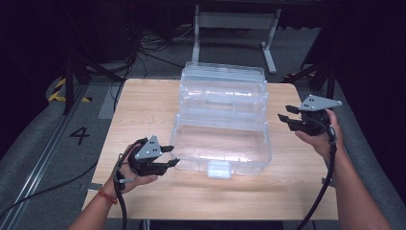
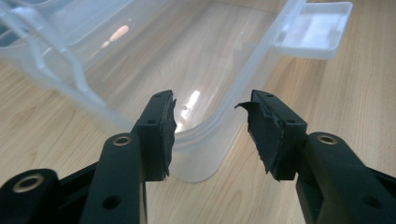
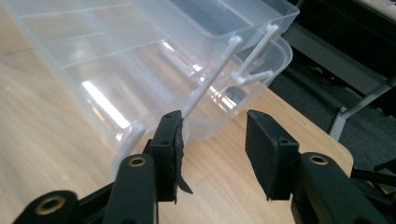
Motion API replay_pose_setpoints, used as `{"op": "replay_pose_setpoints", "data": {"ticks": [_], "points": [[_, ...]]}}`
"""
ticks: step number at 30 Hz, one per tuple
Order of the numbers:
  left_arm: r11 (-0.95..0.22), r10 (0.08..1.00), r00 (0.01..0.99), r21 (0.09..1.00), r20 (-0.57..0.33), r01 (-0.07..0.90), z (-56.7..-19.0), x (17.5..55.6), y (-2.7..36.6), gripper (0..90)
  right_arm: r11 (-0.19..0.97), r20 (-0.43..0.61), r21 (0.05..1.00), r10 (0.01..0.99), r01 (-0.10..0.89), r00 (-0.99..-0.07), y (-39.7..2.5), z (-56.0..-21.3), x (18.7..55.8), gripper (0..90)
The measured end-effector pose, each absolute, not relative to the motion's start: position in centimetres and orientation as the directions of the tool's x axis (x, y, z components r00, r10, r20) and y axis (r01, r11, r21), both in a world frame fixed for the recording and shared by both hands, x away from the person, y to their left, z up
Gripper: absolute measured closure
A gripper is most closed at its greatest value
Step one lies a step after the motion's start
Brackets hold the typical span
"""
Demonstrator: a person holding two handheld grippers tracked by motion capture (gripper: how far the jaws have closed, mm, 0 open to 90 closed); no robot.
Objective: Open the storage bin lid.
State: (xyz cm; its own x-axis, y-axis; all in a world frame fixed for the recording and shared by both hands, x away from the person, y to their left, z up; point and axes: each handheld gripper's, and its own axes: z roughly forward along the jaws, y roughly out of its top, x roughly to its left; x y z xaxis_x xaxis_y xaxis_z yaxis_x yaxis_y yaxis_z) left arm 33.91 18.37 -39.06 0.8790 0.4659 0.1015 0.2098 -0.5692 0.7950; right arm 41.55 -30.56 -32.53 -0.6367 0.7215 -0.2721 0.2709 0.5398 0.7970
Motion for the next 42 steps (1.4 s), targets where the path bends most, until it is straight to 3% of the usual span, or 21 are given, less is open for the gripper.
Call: {"op": "replay_pose_setpoints", "data": {"ticks": [21,42], "points": [[-0.594,0.581,0.803,0.745,0.135,0.304,-41.3,33.6,23.2,38.7,0.562,-0.275,0.778,0.707,0.28,-0.652,-32.6,-37.5,36.6,45.5],[-0.595,0.635,0.766,0.697,0.103,0.4,-44.4,33.9,26.3,34.2,0.521,-0.204,0.752,0.766,0.404,-0.61,-35.4,-43.7,33.4,36.2]]}}
